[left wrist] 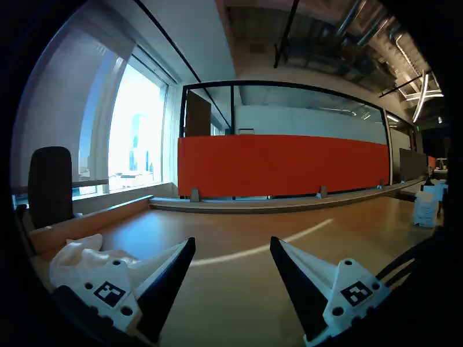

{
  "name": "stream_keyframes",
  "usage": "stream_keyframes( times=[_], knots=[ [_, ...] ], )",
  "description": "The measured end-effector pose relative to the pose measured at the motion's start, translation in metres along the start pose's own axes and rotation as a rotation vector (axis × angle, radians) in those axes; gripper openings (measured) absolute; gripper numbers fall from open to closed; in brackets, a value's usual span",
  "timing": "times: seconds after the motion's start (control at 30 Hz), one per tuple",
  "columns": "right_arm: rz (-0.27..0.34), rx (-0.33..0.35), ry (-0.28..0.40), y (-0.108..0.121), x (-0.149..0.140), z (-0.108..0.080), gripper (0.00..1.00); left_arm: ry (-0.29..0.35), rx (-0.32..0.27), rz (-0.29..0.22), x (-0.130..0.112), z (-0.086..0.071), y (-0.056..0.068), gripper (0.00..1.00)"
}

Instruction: Fold towel

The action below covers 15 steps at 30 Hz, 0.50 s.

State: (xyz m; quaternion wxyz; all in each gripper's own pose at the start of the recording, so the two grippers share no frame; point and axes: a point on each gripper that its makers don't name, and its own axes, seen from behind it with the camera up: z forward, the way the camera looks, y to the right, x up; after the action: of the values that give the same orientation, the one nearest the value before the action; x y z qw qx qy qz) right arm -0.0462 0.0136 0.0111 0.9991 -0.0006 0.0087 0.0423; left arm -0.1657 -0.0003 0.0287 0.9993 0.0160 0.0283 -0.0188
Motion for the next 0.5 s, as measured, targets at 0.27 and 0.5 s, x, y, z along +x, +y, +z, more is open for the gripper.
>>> stream_keyframes(
  times=[0.27, 0.5],
  knots=[
    [0.005, 0.009, -0.009, -0.006, -0.009, -0.001, 0.99, 0.0, 0.0, 0.0, 0.0, 0.0, 0.0, 0.96],
    [0.002, -0.014, -0.011, 0.0, -0.015, -0.003, 0.99, 0.0, 0.0, 0.0, 0.0, 0.0, 0.0, 0.96]
  ],
)
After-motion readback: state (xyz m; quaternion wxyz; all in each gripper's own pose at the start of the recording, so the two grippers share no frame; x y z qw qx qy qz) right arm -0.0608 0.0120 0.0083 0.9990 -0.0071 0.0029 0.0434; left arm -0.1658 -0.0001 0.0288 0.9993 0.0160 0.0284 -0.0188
